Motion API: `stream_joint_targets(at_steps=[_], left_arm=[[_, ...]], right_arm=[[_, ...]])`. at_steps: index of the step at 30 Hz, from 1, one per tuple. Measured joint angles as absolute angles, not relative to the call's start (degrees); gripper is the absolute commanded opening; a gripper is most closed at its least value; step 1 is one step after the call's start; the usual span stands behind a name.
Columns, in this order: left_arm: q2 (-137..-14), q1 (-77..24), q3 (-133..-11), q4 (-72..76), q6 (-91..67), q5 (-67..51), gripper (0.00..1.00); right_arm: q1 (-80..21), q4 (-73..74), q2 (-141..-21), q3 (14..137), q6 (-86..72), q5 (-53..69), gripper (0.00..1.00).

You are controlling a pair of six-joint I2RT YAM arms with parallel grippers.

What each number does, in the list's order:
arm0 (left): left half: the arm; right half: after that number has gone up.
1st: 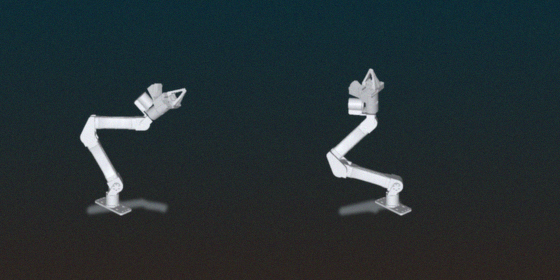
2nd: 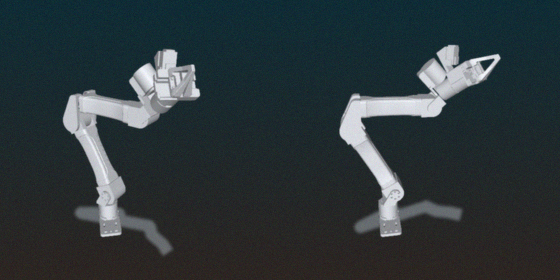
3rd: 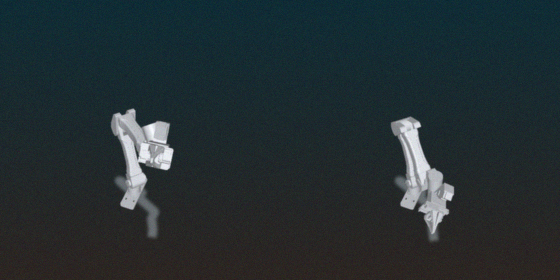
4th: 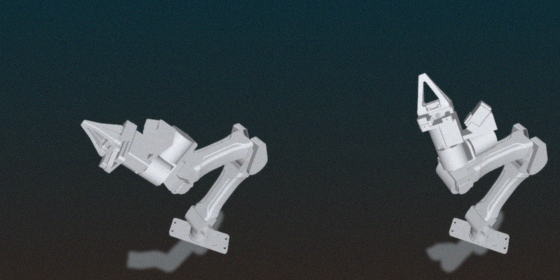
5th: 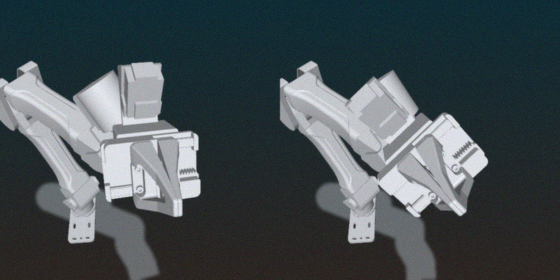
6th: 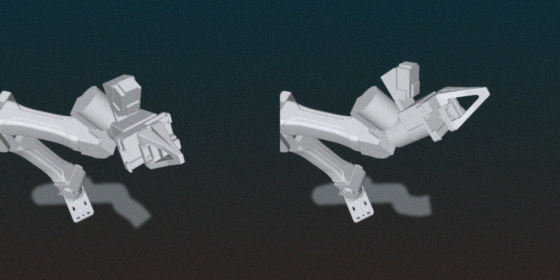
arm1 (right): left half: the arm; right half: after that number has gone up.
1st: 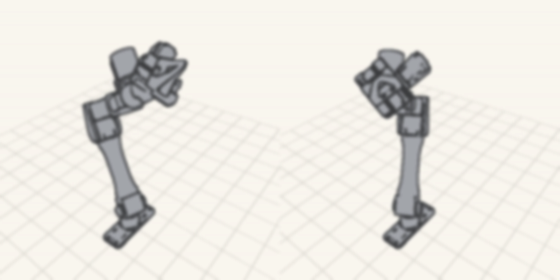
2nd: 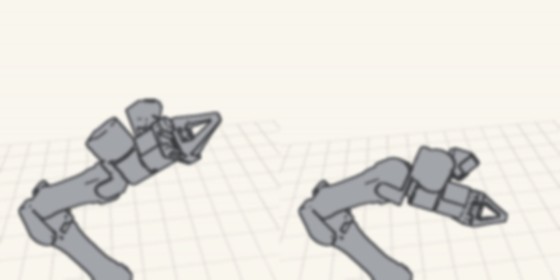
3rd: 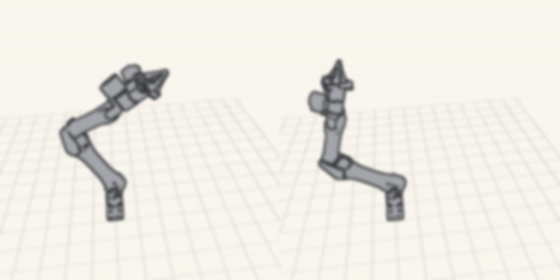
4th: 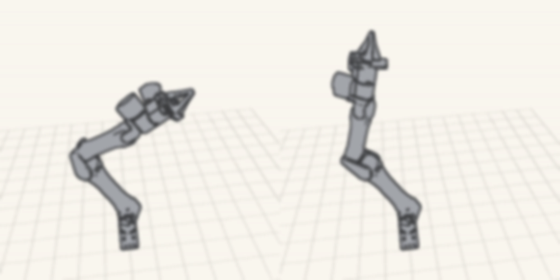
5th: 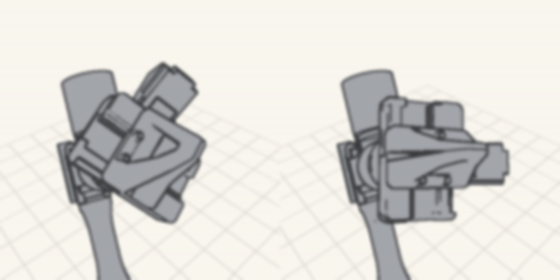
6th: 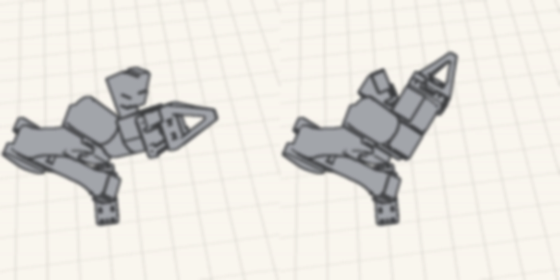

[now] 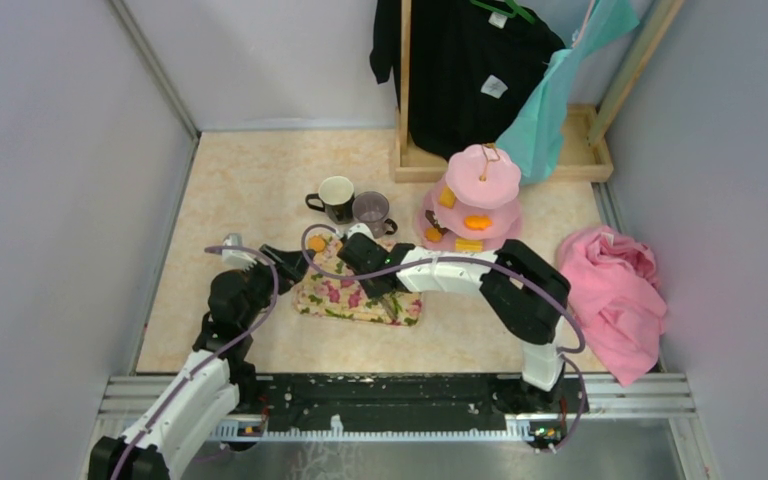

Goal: Serve the afternoon tea
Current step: Place the clamp on the tray.

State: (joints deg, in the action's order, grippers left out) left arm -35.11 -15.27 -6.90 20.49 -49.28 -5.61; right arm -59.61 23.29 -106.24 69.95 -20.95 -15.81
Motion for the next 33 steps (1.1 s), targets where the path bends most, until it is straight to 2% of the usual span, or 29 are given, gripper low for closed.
stream_joint_targets(at_steps=[2, 3, 7, 33], left_arm=[[-35.4, -15.3, -6.9, 20.6, -49.3, -5.6, 0.86], [-35.6, -15.3, -6.9, 20.6, -49.4, -5.6, 0.86], [-36.6, -15.3, -6.9, 20.6, -49.5, -5.7, 0.86], [-36.6, -15.3, -6.1, 21.3, -49.7, -5.7, 0.86]], right_arm=[[-59.1, 22.8, -107.5, 70.6, -20.5, -15.8, 0.27], [-59.0, 22.0, -107.9, 71.1, -20.3, -15.7, 0.35], [-58.9, 20.1, -108.8, 71.3, -19.6, -15.8, 0.50], [-58.7, 9.6, -109.5, 67.6, -20.4, -20.2, 0.52]])
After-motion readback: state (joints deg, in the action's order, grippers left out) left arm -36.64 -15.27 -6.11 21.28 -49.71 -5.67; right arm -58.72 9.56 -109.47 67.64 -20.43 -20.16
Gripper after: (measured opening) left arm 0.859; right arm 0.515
